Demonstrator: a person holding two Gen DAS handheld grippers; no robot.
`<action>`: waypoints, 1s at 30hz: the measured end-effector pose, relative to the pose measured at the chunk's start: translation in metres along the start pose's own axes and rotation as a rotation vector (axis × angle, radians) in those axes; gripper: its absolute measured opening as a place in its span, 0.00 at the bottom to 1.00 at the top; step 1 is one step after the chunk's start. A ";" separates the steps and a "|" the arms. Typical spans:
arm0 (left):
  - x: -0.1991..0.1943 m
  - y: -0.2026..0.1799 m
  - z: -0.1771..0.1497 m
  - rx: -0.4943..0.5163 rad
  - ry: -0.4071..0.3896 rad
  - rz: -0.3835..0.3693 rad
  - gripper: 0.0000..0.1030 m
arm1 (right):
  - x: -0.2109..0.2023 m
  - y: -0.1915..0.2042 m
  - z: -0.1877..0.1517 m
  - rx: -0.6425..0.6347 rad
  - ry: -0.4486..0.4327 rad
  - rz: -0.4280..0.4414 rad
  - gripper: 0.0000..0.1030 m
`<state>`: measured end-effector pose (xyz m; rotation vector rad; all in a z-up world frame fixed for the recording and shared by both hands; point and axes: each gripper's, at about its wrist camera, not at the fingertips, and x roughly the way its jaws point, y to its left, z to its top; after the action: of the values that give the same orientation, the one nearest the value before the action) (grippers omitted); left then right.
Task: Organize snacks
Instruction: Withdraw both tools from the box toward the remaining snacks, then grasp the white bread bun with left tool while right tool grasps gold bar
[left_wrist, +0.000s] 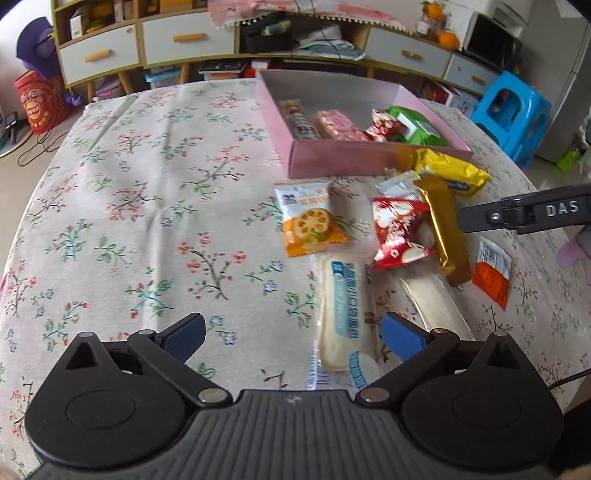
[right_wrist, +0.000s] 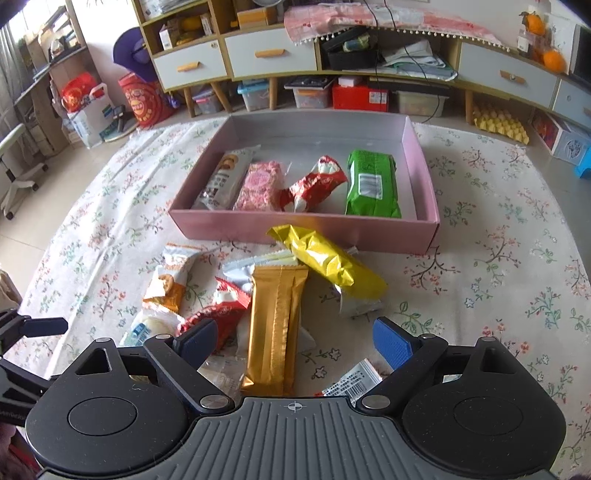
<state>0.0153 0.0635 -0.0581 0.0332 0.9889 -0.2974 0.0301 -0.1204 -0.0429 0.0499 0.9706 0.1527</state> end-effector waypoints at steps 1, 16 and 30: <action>0.003 -0.003 0.000 0.010 0.009 -0.006 0.97 | 0.003 0.000 -0.001 -0.004 0.009 -0.004 0.90; 0.018 -0.026 0.000 0.084 0.057 -0.005 0.71 | 0.025 0.021 -0.010 -0.098 0.038 -0.023 0.89; 0.018 -0.024 0.010 0.054 0.071 -0.015 0.39 | 0.030 0.030 -0.008 -0.129 0.038 -0.035 0.53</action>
<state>0.0266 0.0349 -0.0652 0.0866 1.0514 -0.3385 0.0374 -0.0867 -0.0686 -0.0891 0.9974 0.1839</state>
